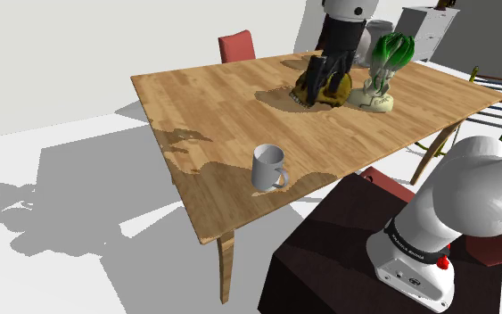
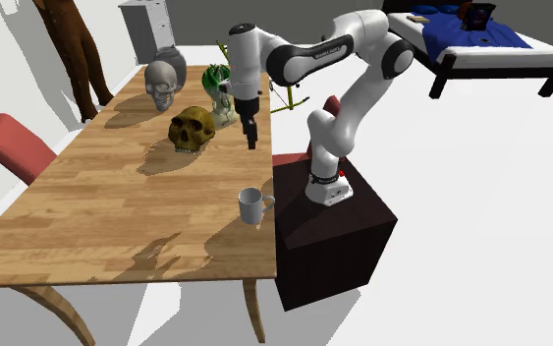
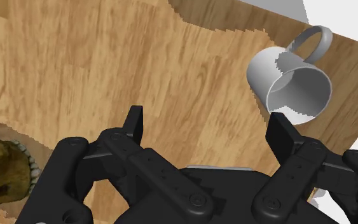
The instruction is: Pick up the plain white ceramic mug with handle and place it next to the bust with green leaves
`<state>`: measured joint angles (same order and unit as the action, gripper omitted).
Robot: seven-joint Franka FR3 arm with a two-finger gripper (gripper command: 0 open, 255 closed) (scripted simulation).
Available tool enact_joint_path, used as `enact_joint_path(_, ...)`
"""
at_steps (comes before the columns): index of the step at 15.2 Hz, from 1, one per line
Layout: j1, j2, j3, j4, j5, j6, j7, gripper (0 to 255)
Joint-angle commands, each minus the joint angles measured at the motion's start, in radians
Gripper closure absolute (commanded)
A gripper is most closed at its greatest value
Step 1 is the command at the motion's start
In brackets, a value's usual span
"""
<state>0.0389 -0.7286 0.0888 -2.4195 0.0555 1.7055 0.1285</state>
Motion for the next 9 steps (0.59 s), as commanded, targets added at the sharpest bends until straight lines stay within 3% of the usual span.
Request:
enact_joint_path(1,0.008,0.02,0.03,-0.033,0.021,0.047,0.041,0)
enact_joint_path(9,0.034,0.202,0.153,-0.097,0.089,0.264,0.199,0)
